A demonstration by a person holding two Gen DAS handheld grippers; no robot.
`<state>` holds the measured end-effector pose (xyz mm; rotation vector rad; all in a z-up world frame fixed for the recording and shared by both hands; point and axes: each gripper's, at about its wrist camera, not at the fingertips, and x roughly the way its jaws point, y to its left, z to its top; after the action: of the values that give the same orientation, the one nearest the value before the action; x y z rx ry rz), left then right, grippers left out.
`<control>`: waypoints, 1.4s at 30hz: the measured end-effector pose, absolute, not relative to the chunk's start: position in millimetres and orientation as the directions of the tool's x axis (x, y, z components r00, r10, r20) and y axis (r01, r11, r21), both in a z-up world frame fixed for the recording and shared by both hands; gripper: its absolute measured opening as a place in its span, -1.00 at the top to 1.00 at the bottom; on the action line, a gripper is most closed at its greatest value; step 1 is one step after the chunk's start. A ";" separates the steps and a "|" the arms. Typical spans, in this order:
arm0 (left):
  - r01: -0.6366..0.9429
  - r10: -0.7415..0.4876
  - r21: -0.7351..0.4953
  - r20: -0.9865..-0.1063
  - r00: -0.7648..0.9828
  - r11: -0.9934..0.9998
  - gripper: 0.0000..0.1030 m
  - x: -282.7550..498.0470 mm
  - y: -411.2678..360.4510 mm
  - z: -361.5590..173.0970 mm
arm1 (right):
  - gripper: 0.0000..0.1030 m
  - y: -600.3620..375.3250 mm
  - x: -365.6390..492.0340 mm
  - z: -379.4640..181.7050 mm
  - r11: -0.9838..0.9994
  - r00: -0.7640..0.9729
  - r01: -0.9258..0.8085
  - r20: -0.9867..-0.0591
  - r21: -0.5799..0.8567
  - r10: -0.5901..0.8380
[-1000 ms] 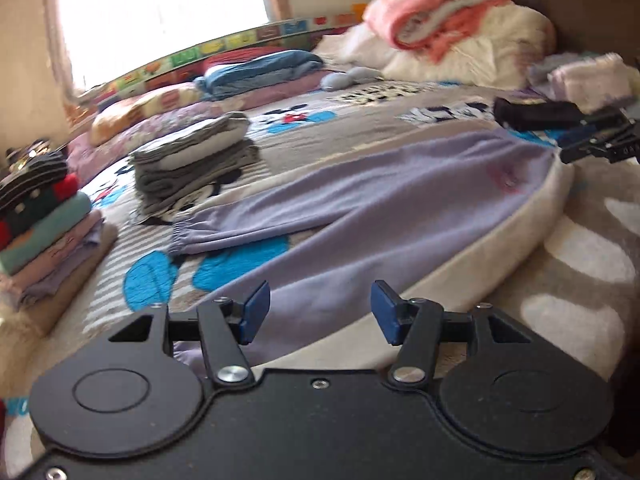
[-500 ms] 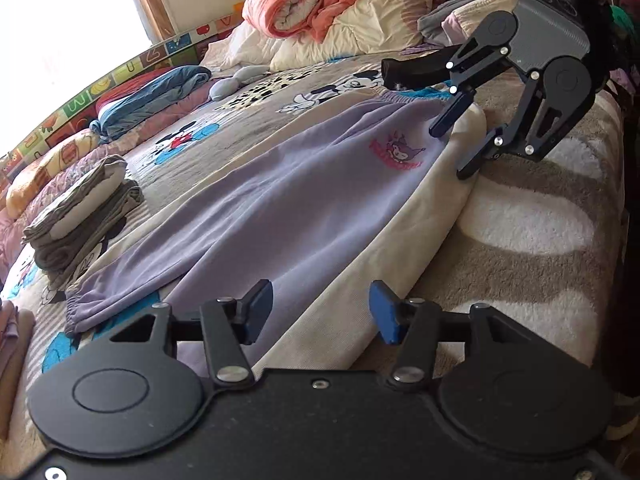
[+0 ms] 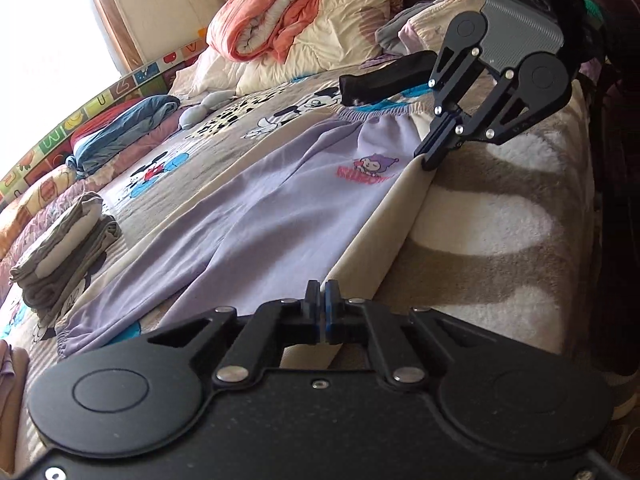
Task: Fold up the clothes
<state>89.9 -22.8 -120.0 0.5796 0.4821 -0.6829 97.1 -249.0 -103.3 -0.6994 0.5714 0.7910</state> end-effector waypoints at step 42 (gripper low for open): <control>0.100 -0.076 -0.001 -0.656 0.751 0.995 -0.01 109.1 141.5 -120.0 | 0.20 -44.9 117.8 -121.8 0.619 0.517 -0.783 -0.608 -0.052 0.603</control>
<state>109.1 141.5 -120.0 0.0344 0.7152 -0.0963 117.8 -44.9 -121.8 -0.3407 0.5854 0.8516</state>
